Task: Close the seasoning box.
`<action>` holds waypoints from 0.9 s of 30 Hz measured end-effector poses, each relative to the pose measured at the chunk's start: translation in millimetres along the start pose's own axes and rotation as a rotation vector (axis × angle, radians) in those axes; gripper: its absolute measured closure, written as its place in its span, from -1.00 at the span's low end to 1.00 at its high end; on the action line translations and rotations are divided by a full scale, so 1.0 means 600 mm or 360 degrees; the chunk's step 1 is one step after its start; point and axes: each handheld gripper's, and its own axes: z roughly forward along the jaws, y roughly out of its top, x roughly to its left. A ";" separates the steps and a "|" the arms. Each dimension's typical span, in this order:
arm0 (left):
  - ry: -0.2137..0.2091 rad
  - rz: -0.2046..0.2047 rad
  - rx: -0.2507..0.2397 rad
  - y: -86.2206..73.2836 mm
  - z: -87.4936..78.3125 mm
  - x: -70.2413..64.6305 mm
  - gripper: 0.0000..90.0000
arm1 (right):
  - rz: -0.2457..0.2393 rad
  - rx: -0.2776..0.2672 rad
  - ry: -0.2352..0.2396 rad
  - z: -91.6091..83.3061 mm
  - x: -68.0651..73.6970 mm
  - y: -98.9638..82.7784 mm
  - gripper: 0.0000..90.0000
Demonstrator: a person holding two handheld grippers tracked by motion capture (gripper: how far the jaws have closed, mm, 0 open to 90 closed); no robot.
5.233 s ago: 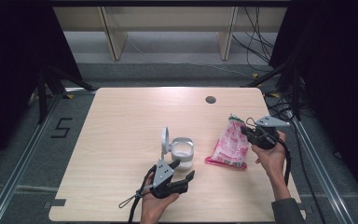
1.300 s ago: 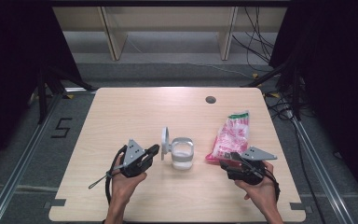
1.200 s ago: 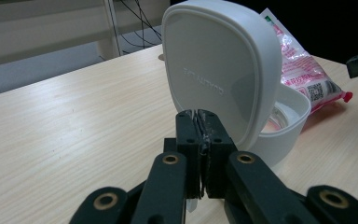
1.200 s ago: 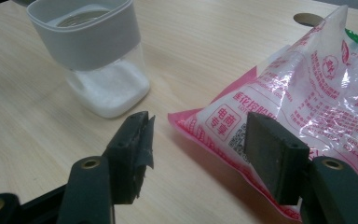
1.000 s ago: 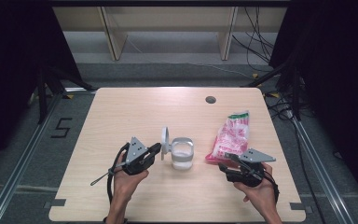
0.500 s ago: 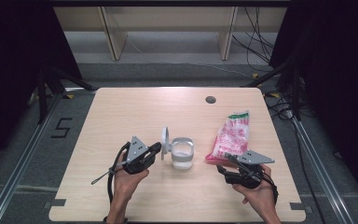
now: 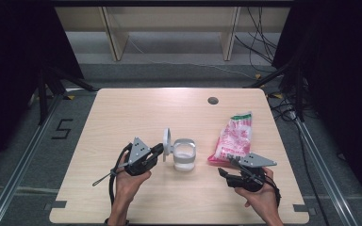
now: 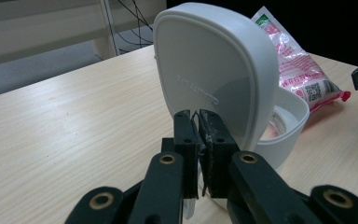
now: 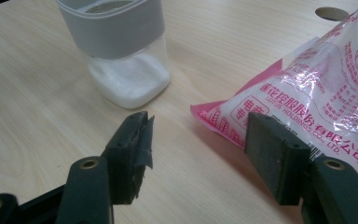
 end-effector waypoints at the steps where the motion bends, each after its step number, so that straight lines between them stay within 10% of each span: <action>1: 0.0000 0.0001 -0.0003 0.001 0.000 -0.001 0.89 | 0.0002 0.0002 -0.0003 -0.001 0.000 0.000 -0.09; 27: -0.0004 0.0019 -0.0028 0.010 0.000 -0.010 0.88 | 0.0005 0.0004 0.0027 -0.010 0.000 -0.010 -0.09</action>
